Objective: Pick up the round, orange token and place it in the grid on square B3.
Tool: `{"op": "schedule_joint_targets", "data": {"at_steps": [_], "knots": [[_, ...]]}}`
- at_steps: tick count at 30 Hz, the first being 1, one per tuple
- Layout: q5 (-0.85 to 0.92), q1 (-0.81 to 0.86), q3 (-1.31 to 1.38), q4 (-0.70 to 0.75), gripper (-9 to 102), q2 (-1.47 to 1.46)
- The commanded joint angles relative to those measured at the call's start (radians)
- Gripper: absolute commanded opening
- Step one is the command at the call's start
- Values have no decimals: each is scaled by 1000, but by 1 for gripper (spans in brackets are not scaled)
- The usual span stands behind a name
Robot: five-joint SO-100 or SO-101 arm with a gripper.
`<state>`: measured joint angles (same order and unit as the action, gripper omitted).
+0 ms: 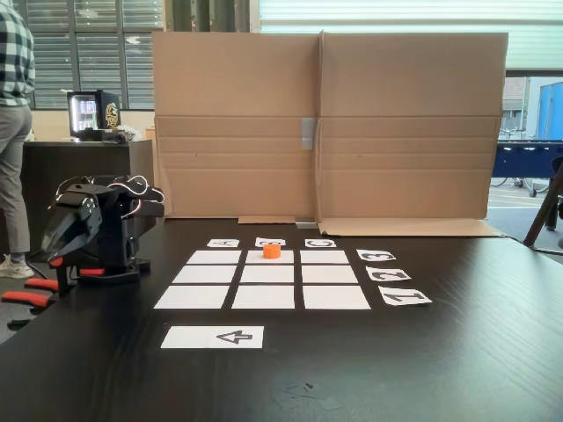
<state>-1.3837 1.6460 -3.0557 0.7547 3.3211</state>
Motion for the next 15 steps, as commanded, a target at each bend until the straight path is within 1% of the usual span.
{"op": "schedule_joint_targets", "data": {"at_steps": [1,15], "knots": [[11,8,17,2,0,6],[14,11,18,8,0,6]]}}
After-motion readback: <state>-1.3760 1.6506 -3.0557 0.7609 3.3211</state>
